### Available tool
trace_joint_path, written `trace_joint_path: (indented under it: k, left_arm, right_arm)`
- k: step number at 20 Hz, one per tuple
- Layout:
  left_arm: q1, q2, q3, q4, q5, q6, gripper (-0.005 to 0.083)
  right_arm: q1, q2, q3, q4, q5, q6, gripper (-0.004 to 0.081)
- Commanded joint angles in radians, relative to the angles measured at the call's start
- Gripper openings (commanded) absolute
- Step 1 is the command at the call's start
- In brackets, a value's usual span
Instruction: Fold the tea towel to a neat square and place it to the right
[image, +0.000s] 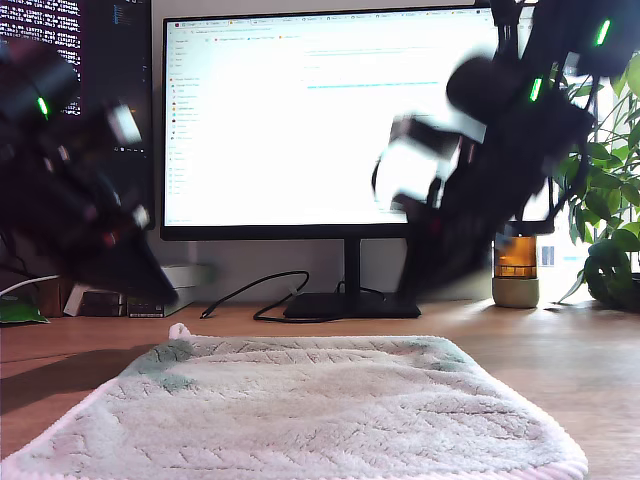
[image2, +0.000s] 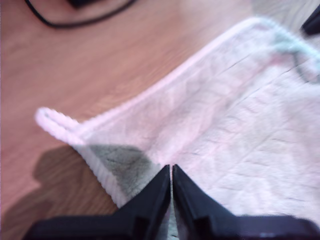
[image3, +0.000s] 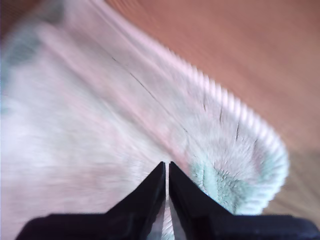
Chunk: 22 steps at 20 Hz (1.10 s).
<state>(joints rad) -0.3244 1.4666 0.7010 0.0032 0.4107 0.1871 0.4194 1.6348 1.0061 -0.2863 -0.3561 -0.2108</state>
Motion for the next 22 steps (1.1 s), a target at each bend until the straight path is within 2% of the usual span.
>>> trace_joint_path:
  k: [1, 7, 10, 13, 17, 20, 22]
  left_arm:
    - [0.003, -0.042, 0.001, -0.018, 0.0, 0.004, -0.0023]
    - [0.003, -0.219, -0.001, -0.08, -0.013, 0.003, -0.0023]
    - [0.003, -0.287, -0.002, -0.089, -0.02, 0.002, -0.0023]
    - [-0.001, -0.354, -0.035, -0.085, -0.019, -0.008, -0.0023]
    - [-0.03, -0.47, -0.164, -0.054, -0.021, -0.044, -0.0024]
    - [-0.065, -0.573, -0.304, -0.012, -0.027, -0.091, -0.0024]
    - [-0.098, -0.642, -0.403, 0.014, -0.029, -0.157, -0.0024]
  right_arm:
    - [-0.001, -0.036, 0.01, -0.02, 0.013, -0.007, -0.0013]
    - [0.004, -0.191, -0.013, -0.048, 0.067, -0.006, -0.0013]
    - [0.006, -0.29, -0.07, -0.018, 0.107, -0.003, -0.0013]
    - [0.009, -0.394, -0.17, 0.014, 0.126, 0.032, -0.0013]
    - [0.055, -0.543, -0.337, 0.09, 0.136, 0.054, -0.0013]
    - [0.109, -0.641, -0.457, 0.101, 0.136, 0.058, -0.0013]
    - [0.147, -0.698, -0.527, 0.135, 0.153, 0.08, -0.0013]
